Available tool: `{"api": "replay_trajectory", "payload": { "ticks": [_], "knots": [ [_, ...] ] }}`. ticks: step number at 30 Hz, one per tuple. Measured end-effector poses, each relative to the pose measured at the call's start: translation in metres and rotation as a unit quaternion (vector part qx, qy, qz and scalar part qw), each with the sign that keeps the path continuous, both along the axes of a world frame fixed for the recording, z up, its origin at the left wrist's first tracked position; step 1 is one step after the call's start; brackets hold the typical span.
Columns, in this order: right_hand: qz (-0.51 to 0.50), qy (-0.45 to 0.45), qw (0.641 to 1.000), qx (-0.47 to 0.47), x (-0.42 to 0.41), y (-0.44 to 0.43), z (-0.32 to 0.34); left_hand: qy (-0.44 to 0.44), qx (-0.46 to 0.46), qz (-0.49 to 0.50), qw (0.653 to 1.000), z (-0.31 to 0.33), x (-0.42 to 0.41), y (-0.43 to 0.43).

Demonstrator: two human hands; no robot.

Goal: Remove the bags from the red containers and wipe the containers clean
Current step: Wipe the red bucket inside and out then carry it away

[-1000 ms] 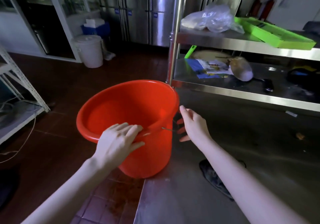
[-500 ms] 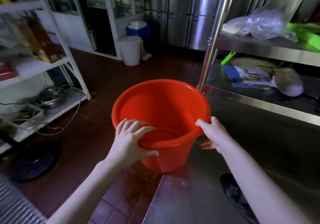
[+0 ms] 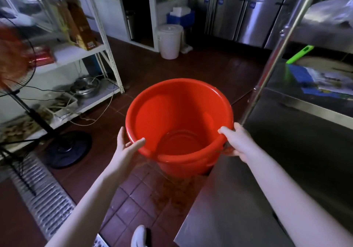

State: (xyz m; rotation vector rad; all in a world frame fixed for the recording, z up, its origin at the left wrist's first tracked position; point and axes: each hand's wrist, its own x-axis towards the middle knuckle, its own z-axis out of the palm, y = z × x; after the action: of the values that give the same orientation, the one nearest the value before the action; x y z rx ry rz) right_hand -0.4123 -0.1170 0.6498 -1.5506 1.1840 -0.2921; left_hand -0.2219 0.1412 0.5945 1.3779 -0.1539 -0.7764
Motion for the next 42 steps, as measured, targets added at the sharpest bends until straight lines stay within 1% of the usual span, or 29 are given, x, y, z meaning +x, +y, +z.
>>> {"api": "replay_trajectory", "payload": {
  "ticks": [1,4,6,14,16,18,21,24,27,31,35,38,40,42],
  "knots": [
    [-0.005,-0.004,1.000,0.014,0.008,0.005,-0.009,0.006,0.010,0.016,1.000,-0.006,0.009,0.004],
    [-0.001,0.007,1.000,0.024,0.037,0.021,-0.036,-0.027,0.066,0.039,0.997,-0.028,0.038,0.015],
    [-0.002,0.019,0.999,0.031,0.064,0.029,-0.054,-0.028,0.085,0.052,0.995,-0.047,0.064,0.020],
    [0.010,0.139,0.990,0.028,0.169,0.060,-0.138,0.048,0.164,0.065,0.983,-0.138,0.171,0.035],
    [0.003,0.162,0.986,0.047,0.187,0.065,-0.165,0.069,0.194,0.061,0.977,-0.165,0.189,0.041],
    [-0.019,0.172,0.981,0.089,0.201,0.068,-0.195,0.088,0.219,0.050,0.970,-0.193,0.203,0.044],
    [-0.087,0.175,0.970,0.144,0.212,0.071,-0.246,0.108,0.249,0.031,0.962,-0.235,0.213,0.045],
    [-0.135,0.187,0.960,0.161,0.216,0.073,-0.304,0.117,0.263,0.026,0.957,-0.283,0.218,0.040],
    [-0.154,0.208,0.951,0.170,0.217,0.071,-0.369,0.108,0.280,0.019,0.954,-0.337,0.222,0.032],
    [-0.133,0.235,0.949,0.160,0.217,0.064,-0.464,0.094,0.327,0.016,0.940,-0.416,0.225,0.023],
    [-0.109,0.271,0.948,0.129,0.219,0.054,-0.549,0.111,0.368,0.030,0.923,-0.497,0.221,0.013],
    [-0.095,0.297,0.946,0.090,0.218,0.043,-0.595,0.131,0.388,0.034,0.912,-0.546,0.216,0.006],
    [-0.068,0.315,0.945,0.063,0.215,0.033,-0.620,0.138,0.400,0.027,0.906,-0.571,0.213,0.003],
    [-0.062,0.316,0.945,0.047,0.212,0.023,-0.642,0.140,0.415,0.011,0.899,-0.589,0.212,0.001]
  ]
}}
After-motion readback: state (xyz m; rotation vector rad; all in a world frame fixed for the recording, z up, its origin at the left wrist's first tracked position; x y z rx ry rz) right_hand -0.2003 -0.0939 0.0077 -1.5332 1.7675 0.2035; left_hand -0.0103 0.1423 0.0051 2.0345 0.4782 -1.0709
